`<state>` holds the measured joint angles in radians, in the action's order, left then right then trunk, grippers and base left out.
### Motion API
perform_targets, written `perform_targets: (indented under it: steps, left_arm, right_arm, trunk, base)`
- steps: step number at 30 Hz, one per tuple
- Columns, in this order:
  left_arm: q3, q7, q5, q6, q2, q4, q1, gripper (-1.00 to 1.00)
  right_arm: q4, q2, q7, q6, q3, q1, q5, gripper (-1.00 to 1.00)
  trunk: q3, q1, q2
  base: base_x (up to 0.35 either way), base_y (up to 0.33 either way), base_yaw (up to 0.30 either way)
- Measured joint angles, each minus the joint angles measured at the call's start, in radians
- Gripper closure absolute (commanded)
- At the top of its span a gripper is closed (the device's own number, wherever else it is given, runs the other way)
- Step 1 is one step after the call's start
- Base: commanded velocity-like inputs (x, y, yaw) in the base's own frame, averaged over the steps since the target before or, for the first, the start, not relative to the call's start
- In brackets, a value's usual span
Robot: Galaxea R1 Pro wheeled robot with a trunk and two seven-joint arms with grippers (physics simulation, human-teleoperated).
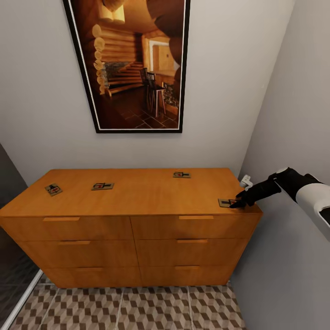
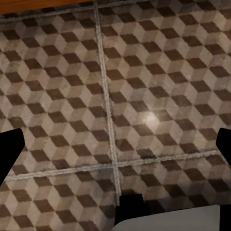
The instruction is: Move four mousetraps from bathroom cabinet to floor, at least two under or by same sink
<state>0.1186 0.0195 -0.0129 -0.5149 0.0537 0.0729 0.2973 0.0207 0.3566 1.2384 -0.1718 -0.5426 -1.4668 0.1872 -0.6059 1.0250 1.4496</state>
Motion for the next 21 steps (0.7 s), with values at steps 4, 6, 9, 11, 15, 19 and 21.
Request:
perform_targets:
  steps: [4, 6, 9, 11, 15, 19, 21]
  left_arm:
    - [0.000, 0.000, 0.000, 0.000, 0.000, 0.000, 0.000, -1.00]
    - [0.000, 0.000, 0.000, 0.000, 0.000, 0.000, 0.000, -1.00]
    - [0.000, 0.000, 0.001, 0.000, 0.000, 0.000, 0.000, -1.00]
    - [0.000, 0.000, 0.001, 0.000, 0.000, 0.000, 0.000, -1.00]
    - [0.000, 0.000, 0.000, 0.000, 0.000, 0.000, 0.000, -1.00]
    - [0.000, 0.000, 0.000, 0.000, 0.000, 0.000, 0.000, -1.00]
    - [0.000, 0.000, 0.001, 0.000, 0.000, 0.000, 0.000, -1.00]
  right_arm:
    - [0.000, 0.000, -0.004, 0.000, -0.001, 0.000, 0.000, -1.00]
    - [0.000, 0.000, -0.006, 0.000, -0.001, 0.000, 0.000, -1.00]
    - [0.000, 0.000, -0.008, 0.000, -0.001, 0.000, 0.000, -1.00]
    - [0.000, 0.000, -0.008, 0.000, -0.001, 0.000, 0.000, -1.00]
    - [0.000, 0.000, -0.009, 0.000, -0.001, 0.000, 0.000, -1.00]
    - [0.000, 0.000, -0.011, 0.001, -0.005, 0.000, 0.001, -1.00]
    - [0.000, 0.000, -0.012, 0.002, -0.016, -0.003, 0.004, -1.00]
  trunk:
    - [0.000, 0.000, 0.000]
    - [0.000, 0.000, 0.000]
    - [0.000, 0.000, 0.000]
    - [0.000, 0.000, 0.000]
    - [0.000, 0.000, 0.000]
    - [0.000, 0.000, 0.000]
    - [0.000, 0.000, 0.000]
  base:
    - [0.000, 0.000, 0.000]
    - [0.000, 0.000, 0.000]
    - [0.000, 0.000, 0.000]
    - [0.000, 0.000, 0.000]
    - [0.000, 0.000, 0.000]
    - [0.000, 0.038, 0.000]
    - [0.000, 0.117, 0.000]
